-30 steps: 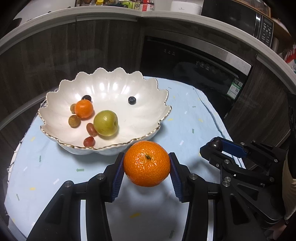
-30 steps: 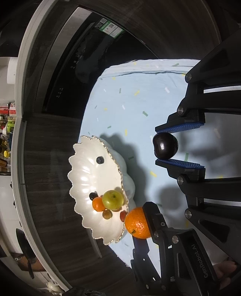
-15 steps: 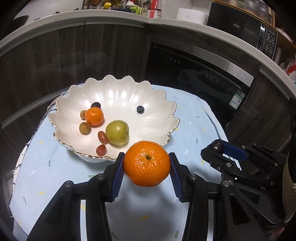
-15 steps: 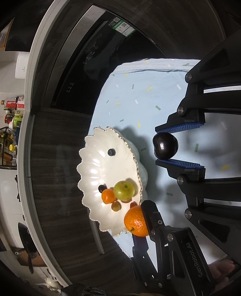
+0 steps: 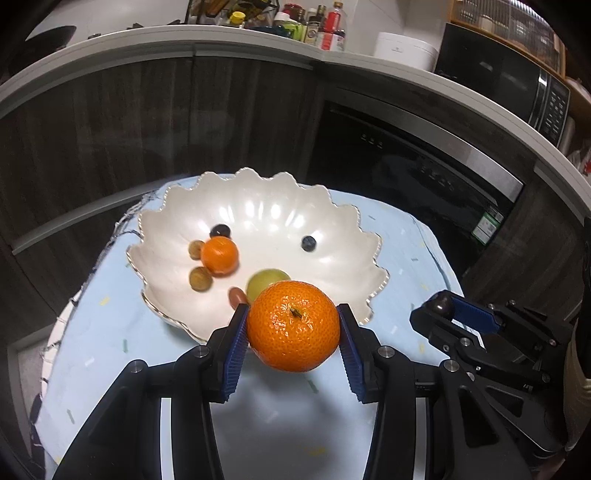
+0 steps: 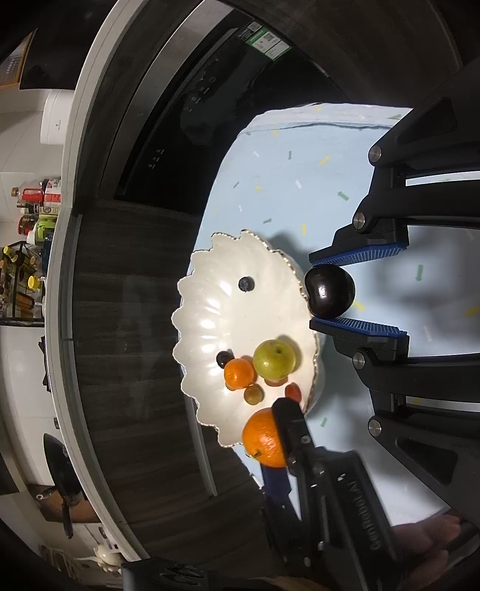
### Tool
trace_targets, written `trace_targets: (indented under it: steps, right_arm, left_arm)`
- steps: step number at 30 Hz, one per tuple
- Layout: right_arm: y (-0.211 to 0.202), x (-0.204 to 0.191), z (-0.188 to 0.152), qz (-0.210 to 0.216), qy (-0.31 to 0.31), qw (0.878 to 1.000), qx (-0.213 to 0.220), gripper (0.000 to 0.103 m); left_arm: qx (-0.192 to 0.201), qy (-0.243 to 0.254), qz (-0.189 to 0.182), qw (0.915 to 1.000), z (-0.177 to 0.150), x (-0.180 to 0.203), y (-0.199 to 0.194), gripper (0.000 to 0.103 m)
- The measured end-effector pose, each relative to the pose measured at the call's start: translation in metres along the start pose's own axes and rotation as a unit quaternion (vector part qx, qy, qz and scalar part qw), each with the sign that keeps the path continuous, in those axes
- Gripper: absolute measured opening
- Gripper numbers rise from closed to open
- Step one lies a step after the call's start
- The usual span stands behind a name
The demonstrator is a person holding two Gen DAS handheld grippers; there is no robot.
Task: Organize fruits
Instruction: 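Carry the mandarin and dark plum over the white bowl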
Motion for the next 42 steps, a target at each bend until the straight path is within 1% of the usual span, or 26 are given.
trace_targets:
  steps: [9, 19, 30, 42]
  right_arm:
    - [0.016, -0.006, 0.015, 0.010, -0.001, 1.000, 0.003, 0.029]
    - [0.036, -0.006, 0.035, 0.015, 0.000, 1.000, 0.004, 0.029]
    - [0.059, -0.001, 0.055, 0.011, 0.000, 1.000, 0.002, 0.029]
    - [0.093, -0.004, 0.071, 0.002, -0.014, 1.000, -0.006, 0.029]
  left_arm:
    - [-0.003, 0.000, 0.011, 0.9999, 0.015, -0.018, 0.009, 0.046]
    - [0.001, 0.019, 0.022, 0.9996, 0.042, -0.026, 0.024, 0.046]
    - [-0.014, 0.019, 0.022, 0.9995, 0.066, -0.038, 0.051, 0.046]
    - [-0.014, 0.029, 0.026, 0.9991, 0.090, -0.053, 0.084, 0.046]
Point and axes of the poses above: each gripper's, at about its wrist camera, not at the fingertips, and y roughly the way its jaws point, x to its right, z to its top, the point moved 1 cm from there along y, roughly the way its jaws point, and after that the axes turned 9 degrees about x, right-handed, at the moved point
